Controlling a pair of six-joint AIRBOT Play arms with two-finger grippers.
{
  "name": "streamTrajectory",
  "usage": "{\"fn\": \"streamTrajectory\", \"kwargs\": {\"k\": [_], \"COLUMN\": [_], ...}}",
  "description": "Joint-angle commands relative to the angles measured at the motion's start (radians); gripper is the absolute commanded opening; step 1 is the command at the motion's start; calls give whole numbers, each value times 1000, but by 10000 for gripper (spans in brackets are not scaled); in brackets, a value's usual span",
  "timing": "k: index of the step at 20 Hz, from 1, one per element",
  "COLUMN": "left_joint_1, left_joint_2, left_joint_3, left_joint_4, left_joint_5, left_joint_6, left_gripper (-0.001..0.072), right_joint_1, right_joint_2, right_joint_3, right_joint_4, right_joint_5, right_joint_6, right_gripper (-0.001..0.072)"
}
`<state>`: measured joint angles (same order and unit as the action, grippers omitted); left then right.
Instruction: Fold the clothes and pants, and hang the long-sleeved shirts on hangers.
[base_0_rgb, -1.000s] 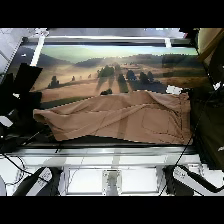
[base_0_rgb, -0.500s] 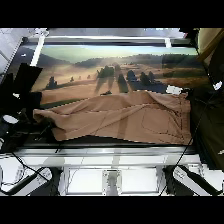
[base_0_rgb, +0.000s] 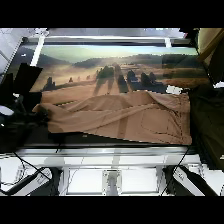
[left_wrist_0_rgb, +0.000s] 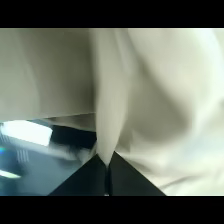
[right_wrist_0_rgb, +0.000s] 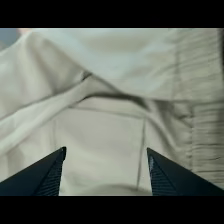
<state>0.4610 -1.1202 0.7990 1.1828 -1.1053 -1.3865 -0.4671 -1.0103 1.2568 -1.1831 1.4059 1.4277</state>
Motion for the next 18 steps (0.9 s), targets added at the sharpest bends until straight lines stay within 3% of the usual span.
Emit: {"fn": "streamTrajectory", "kwargs": {"k": [1,3,8,9,10,11,14,18], "left_joint_1": [0,0,-25,-35,-44,-45,-8,167], "left_joint_2": [24,28,-27,-53,-86,-116,-142,44], "left_joint_3": [264,388,389,370,349,335,314,142], "left_joint_4": [260,333,335,336,336,335,336,336], "left_joint_5": [-435,-620,-580,-549,-504,-456,-376,-211], "left_joint_6": [18,18,15,15,15,14,-47,-57], "left_gripper": [8,8,25,205,562,695,689,688], "right_joint_1": [0,0,0,0,0,0,0,0], "right_joint_2": [21,21,14,13,13,13,13,14], "right_joint_3": [81,113,114,114,114,114,114,114], "right_joint_4": [-34,-33,-23,-21,-21,-22,-28,-111], "right_joint_5": [5,2,-2,-2,-1,1,61,175], "right_joint_6": [-9,-9,-9,-9,-9,-9,-51,-102], "right_gripper": [556,556,556,556,556,556,556,556]}}
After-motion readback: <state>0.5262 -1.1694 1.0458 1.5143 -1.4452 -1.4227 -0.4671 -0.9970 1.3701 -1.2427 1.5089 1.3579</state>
